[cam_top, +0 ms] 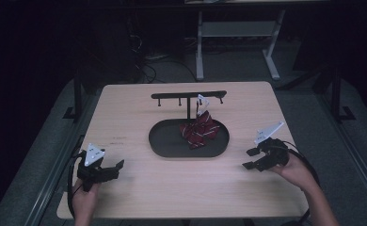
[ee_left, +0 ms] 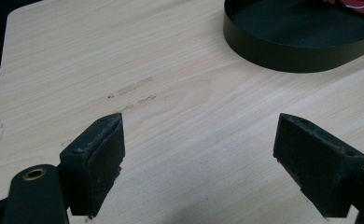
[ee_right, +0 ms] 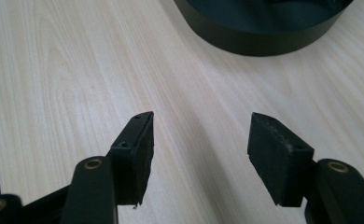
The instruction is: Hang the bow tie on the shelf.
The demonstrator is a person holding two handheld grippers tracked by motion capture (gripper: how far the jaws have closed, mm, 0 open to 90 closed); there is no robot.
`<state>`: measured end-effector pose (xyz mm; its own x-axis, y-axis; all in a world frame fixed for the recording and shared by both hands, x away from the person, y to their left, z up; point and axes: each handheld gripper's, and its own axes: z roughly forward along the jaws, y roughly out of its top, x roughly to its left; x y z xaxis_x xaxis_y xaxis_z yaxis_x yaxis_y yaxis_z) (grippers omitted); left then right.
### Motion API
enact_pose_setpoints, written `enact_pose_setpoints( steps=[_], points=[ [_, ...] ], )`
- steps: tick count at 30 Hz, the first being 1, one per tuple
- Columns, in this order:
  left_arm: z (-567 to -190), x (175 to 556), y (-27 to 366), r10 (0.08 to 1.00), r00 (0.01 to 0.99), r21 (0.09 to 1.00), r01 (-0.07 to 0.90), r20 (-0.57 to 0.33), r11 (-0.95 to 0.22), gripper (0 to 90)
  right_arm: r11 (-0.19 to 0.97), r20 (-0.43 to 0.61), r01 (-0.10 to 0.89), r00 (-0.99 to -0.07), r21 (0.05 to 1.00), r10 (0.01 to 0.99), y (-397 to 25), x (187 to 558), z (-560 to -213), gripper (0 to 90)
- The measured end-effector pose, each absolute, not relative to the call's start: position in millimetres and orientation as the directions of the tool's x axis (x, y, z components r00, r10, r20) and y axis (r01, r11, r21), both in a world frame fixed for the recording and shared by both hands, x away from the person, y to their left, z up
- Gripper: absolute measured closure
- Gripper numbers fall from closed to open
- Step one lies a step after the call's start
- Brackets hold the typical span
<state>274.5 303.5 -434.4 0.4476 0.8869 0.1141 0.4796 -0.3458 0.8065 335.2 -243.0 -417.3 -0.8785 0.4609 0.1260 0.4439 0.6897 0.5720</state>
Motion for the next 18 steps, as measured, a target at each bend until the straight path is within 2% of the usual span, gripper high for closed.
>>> enact_pose_setpoints(
  steps=[18],
  points=[
    [-436.6,278.9,301.5,0.875,0.467,0.791,0.483,0.129,-0.374,16.3,0.658,0.123,0.448,-0.869,0.605,0.479,-245.9,311.9,-435.8,37.0]
  ],
)
